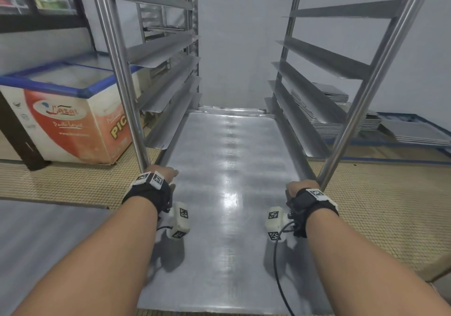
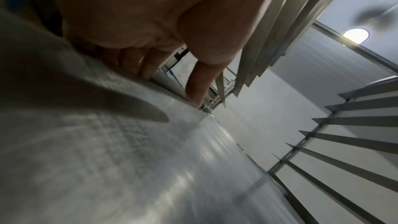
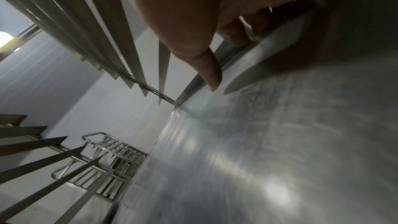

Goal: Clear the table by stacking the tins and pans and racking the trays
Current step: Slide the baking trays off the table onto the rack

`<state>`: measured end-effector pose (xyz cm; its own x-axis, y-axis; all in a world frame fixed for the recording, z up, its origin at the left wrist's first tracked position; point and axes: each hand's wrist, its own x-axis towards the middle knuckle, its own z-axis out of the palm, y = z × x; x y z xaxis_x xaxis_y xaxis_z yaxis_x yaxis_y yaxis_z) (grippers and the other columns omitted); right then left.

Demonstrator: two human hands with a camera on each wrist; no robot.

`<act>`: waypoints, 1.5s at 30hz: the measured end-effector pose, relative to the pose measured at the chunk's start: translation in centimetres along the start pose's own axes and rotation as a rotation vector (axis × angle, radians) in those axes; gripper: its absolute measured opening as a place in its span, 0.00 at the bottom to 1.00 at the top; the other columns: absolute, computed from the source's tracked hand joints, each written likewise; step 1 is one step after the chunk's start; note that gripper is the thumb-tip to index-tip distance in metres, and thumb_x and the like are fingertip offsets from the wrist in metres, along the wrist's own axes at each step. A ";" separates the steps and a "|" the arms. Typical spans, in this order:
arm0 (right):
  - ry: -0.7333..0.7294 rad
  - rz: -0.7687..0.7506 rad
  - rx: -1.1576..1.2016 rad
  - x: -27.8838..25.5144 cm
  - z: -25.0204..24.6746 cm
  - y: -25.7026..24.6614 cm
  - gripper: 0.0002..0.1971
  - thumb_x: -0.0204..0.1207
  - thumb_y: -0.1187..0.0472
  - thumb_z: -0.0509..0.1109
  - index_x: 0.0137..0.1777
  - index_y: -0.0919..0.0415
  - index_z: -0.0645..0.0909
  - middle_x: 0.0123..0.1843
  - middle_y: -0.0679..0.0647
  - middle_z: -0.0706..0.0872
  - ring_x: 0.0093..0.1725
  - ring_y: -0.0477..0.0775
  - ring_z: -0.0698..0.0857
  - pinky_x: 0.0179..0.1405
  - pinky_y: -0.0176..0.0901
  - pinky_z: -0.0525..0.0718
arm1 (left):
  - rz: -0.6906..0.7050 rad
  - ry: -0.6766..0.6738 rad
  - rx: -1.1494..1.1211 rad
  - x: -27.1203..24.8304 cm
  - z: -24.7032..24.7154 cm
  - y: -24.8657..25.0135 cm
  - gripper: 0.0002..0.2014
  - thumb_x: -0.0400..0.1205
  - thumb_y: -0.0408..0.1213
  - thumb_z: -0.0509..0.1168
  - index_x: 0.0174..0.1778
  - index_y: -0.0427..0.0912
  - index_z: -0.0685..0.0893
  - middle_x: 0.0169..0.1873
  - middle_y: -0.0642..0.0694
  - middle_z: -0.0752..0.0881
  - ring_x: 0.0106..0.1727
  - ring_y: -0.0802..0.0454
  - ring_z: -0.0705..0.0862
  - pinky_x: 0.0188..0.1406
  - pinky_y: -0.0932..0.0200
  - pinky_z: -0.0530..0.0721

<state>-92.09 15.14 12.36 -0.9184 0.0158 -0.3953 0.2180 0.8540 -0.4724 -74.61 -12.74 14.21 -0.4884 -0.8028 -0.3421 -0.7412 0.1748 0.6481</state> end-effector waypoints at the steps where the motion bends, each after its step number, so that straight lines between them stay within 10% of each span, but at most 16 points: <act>1: 0.041 0.037 0.067 1.6 0.7 0.6 0.21 0.68 0.53 0.73 0.59 0.65 0.85 0.54 0.59 0.87 0.56 0.64 0.86 0.48 0.42 0.84 | 0.027 0.016 0.031 0.0 0.0 -0.1 0.26 0.86 0.41 0.66 0.79 0.34 0.72 0.75 0.37 0.78 0.71 0.38 0.80 0.47 0.67 0.86; 3: 0.073 -0.015 -0.020 4.1 1.7 1.7 0.25 0.54 0.47 0.73 0.46 0.66 0.85 0.49 0.58 0.89 0.50 0.64 0.87 0.56 0.51 0.86 | 0.020 0.001 0.057 -1.6 0.1 -0.4 0.32 0.83 0.49 0.69 0.78 0.32 0.72 0.74 0.36 0.78 0.70 0.36 0.81 0.65 0.51 0.81; 7: 0.067 -0.086 0.037 -3.7 1.0 2.2 0.25 0.61 0.41 0.76 0.38 0.64 0.73 0.50 0.57 0.86 0.54 0.64 0.85 0.62 0.55 0.83 | 0.154 -0.101 0.212 -5.9 1.3 -1.2 0.31 0.79 0.53 0.73 0.68 0.32 0.80 0.66 0.36 0.84 0.60 0.38 0.84 0.58 0.53 0.81; 11: -0.079 -0.126 0.185 -10.8 -0.2 3.4 0.15 0.76 0.51 0.76 0.46 0.62 0.77 0.35 0.56 0.80 0.32 0.55 0.80 0.31 0.36 0.80 | 0.260 -0.216 0.356 -9.8 2.3 -2.5 0.26 0.78 0.55 0.74 0.56 0.33 0.85 0.53 0.37 0.88 0.45 0.42 0.83 0.43 0.55 0.79; 15: -0.089 -0.227 0.108 -13.9 -0.1 4.9 0.24 0.73 0.50 0.79 0.57 0.71 0.84 0.36 0.55 0.83 0.33 0.54 0.82 0.27 0.39 0.73 | 0.378 -0.293 0.462 -14.2 2.3 -3.3 0.27 0.75 0.62 0.73 0.45 0.37 0.85 0.43 0.43 0.87 0.44 0.44 0.86 0.36 0.57 0.79; 18: -0.117 -0.307 0.104 -15.7 0.3 6.6 0.25 0.72 0.48 0.79 0.59 0.69 0.86 0.42 0.57 0.87 0.37 0.54 0.84 0.30 0.39 0.75 | 0.422 -0.349 0.491 -17.5 1.7 -4.4 0.34 0.63 0.71 0.76 0.50 0.45 0.84 0.46 0.50 0.84 0.53 0.46 0.88 0.51 0.52 0.84; 22: -0.225 -0.445 0.126 -18.2 0.9 9.0 0.47 0.59 0.41 0.86 0.78 0.56 0.74 0.73 0.58 0.80 0.68 0.59 0.81 0.53 0.45 0.77 | 0.468 -0.447 0.632 -21.1 1.7 -6.3 0.51 0.56 0.71 0.80 0.69 0.43 0.77 0.68 0.46 0.79 0.66 0.47 0.78 0.61 0.50 0.78; 26: -0.237 -0.663 -0.340 -19.3 2.6 11.0 0.60 0.49 0.33 0.85 0.83 0.41 0.62 0.88 0.50 0.55 0.86 0.56 0.54 0.84 0.65 0.53 | 0.535 -0.236 0.828 -21.8 4.9 -8.6 0.52 0.66 0.52 0.82 0.82 0.54 0.59 0.86 0.41 0.52 0.87 0.35 0.45 0.78 0.20 0.48; 29: -0.161 -0.743 -0.391 -19.0 3.9 12.0 0.59 0.51 0.33 0.83 0.84 0.40 0.60 0.88 0.48 0.51 0.87 0.55 0.44 0.84 0.67 0.41 | 0.575 -0.170 0.875 -20.8 6.5 -9.5 0.51 0.73 0.34 0.75 0.85 0.55 0.48 0.87 0.42 0.45 0.86 0.30 0.41 0.76 0.17 0.48; 35: 0.047 -0.894 -0.629 -17.3 5.1 12.0 0.49 0.69 0.53 0.78 0.85 0.44 0.51 0.87 0.48 0.51 0.87 0.62 0.45 0.84 0.68 0.44 | 0.648 -0.123 0.909 -18.8 6.7 -8.8 0.52 0.71 0.34 0.73 0.85 0.52 0.46 0.87 0.44 0.48 0.86 0.29 0.42 0.75 0.15 0.47; 45: 0.164 -0.977 -0.672 -10.6 5.6 7.1 0.44 0.70 0.51 0.77 0.81 0.44 0.55 0.84 0.48 0.60 0.84 0.63 0.56 0.81 0.71 0.55 | 0.628 -0.106 0.952 -12.8 7.1 -4.1 0.51 0.69 0.36 0.74 0.84 0.54 0.51 0.86 0.45 0.50 0.86 0.31 0.45 0.75 0.16 0.49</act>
<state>-78.98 18.11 8.78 -0.6411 -0.7669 0.0298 -0.7671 0.6415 0.0085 -68.56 0.87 11.09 -0.8985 -0.3768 -0.2254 -0.3783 0.9249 -0.0381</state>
